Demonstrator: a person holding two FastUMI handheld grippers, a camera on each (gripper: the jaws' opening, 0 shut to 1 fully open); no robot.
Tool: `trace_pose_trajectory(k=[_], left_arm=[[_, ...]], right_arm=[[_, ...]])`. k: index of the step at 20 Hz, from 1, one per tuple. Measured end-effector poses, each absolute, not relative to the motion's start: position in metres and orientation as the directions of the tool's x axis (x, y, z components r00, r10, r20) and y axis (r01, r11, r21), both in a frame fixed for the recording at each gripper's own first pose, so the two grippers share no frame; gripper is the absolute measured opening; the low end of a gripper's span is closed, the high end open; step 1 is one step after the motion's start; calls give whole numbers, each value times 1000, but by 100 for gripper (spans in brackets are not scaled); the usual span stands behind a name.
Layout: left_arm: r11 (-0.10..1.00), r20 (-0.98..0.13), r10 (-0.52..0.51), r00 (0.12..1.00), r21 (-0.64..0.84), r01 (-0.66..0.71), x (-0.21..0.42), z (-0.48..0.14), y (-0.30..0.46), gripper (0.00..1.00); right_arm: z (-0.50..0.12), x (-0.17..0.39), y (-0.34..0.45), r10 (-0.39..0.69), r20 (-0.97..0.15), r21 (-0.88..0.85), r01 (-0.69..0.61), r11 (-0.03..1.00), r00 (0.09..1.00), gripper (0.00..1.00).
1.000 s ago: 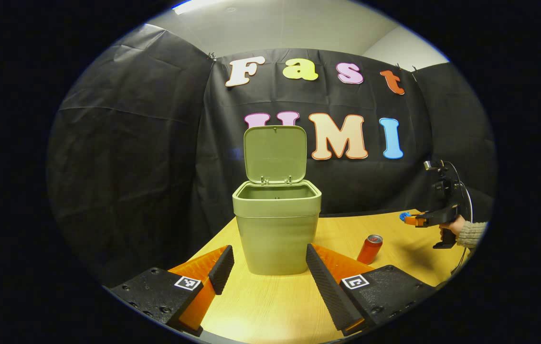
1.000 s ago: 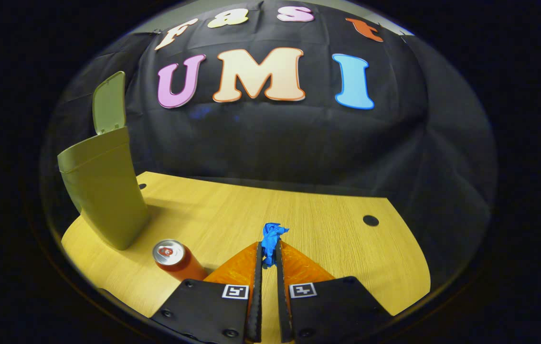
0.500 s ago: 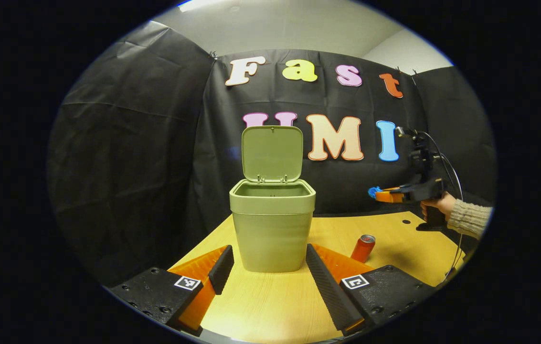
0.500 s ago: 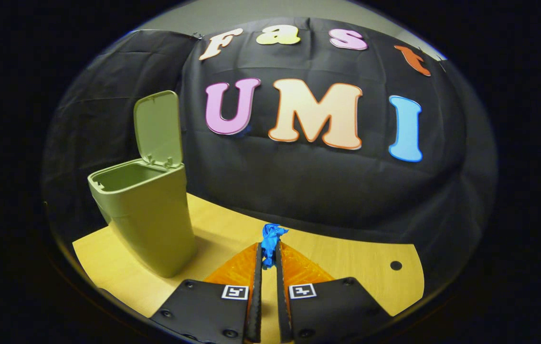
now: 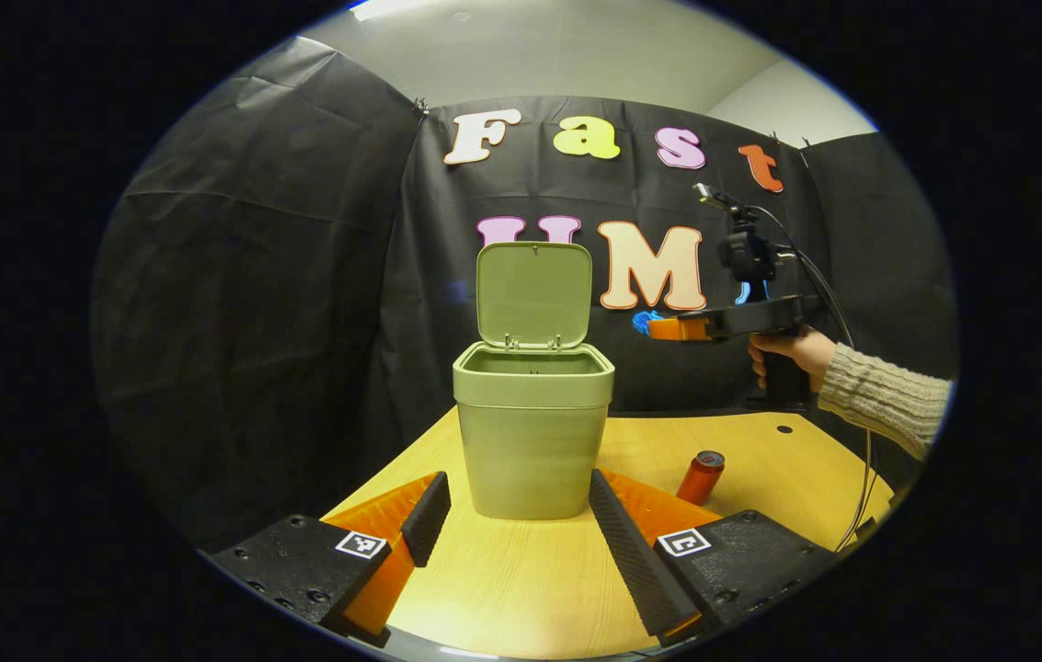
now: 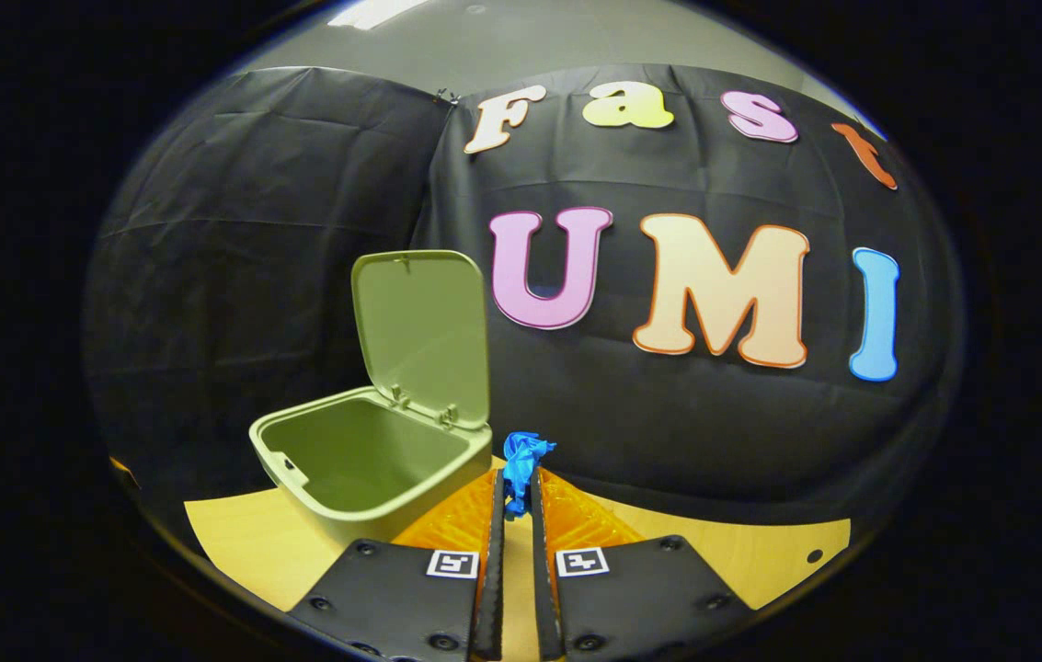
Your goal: Press the lid of the desktop garbage bin to open it, pick up the crumpled paper on the desktop and throw it into the bin, then pick up the pop can on the desktop and drop it into the bin, and finally close the garbage bin lid.
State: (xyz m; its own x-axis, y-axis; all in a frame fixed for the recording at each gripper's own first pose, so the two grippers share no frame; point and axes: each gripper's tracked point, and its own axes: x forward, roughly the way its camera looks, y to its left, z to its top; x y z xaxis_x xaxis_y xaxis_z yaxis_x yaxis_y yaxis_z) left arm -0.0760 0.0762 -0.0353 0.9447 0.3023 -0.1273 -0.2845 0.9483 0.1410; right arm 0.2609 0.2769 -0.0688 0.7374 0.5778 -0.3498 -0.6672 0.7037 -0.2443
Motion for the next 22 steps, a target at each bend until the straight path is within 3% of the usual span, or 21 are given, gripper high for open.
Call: trace_pose_trajectory(k=[7, 15, 20, 22], left_arm=[[939, -124, 335, 934, 132, -319, -93, -34, 85, 91], [931, -138, 360, 923, 122, -345, -96, -39, 91, 91], [934, -153, 353, 923, 111, -339, -91, -44, 89, 91], [939, -160, 342, 926, 111, -327, -87, -47, 85, 91]], right_arm=[[-93, 244, 349, 649, -388, -196, -746, 636, 655, 19], [-121, 235, 373, 658, -437, -205, -781, 591, 613, 17], [-127, 238, 373, 660, -459, -203, -794, 573, 594, 26], [-135, 237, 371, 659, -478, -192, -801, 567, 581, 39]])
